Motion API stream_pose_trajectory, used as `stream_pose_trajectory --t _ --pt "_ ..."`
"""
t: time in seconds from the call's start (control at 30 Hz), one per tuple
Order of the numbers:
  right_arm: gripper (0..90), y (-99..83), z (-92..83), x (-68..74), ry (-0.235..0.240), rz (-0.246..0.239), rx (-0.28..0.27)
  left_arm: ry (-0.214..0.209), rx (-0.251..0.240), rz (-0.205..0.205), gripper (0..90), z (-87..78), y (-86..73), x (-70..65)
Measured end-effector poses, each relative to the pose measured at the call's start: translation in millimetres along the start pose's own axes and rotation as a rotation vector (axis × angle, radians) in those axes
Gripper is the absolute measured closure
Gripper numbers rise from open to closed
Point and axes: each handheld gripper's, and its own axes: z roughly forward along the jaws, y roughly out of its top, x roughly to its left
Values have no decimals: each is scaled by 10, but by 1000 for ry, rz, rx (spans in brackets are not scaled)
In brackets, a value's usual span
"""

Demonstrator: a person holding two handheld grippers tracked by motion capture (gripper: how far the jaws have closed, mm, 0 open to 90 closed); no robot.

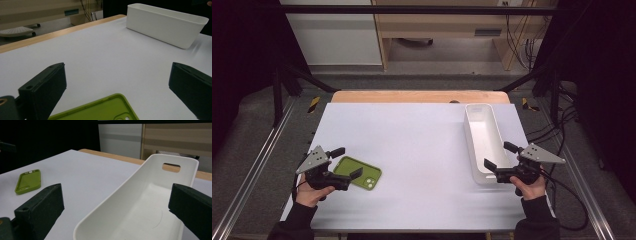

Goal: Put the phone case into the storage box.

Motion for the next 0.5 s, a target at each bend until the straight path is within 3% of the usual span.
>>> stream_pose_trajectory --t 0.27,0.5 --pt "5 0 -4 0 0 -3 1 21 47 -18 52 -18 -55 -5" --pt "5 0 -7 0 -2 -6 4 38 90 -42 147 -47 -100 -40"
